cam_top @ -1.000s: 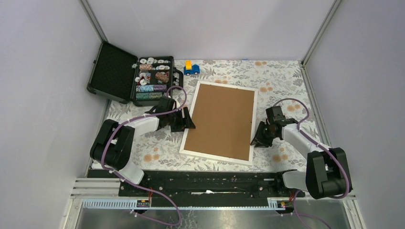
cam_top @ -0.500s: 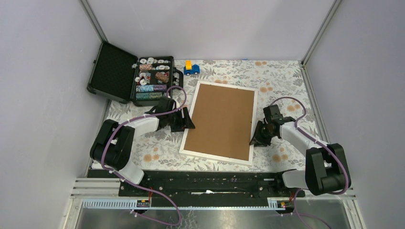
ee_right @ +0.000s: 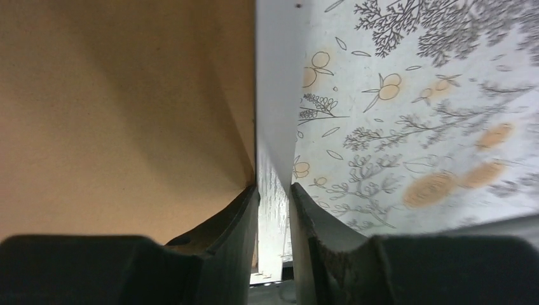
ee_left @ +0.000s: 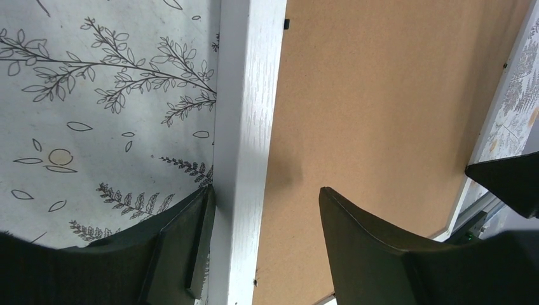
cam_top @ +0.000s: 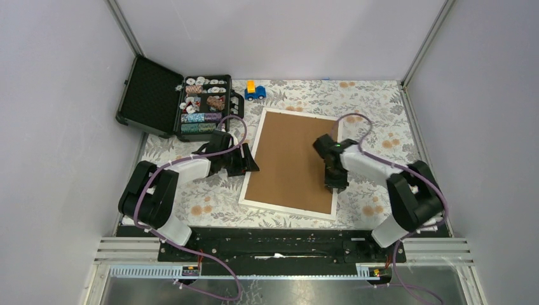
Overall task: Put the photo into the frame
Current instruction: Install the photo frame at the center of the board.
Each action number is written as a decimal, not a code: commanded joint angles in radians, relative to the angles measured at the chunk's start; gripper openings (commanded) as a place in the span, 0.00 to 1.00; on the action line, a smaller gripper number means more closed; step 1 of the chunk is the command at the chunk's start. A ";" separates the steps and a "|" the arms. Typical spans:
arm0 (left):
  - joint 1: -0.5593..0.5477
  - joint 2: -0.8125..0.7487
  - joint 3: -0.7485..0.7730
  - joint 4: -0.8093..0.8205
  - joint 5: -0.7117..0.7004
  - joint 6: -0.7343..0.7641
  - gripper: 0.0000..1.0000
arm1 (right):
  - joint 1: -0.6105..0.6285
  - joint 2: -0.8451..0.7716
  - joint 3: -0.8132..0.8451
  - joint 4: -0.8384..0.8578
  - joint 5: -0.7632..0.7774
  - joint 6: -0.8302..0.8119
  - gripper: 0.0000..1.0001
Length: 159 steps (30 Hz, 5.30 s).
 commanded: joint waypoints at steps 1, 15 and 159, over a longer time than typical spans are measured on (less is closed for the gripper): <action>-0.037 -0.013 -0.041 0.073 0.086 -0.053 0.66 | 0.215 0.351 0.047 0.125 0.147 0.182 0.34; -0.026 -0.023 -0.039 0.061 0.075 -0.028 0.66 | 0.233 0.020 0.431 -0.062 0.037 0.055 0.69; 0.005 0.053 0.065 -0.010 0.115 0.019 0.81 | -0.218 0.010 0.380 0.057 -0.088 -0.209 1.00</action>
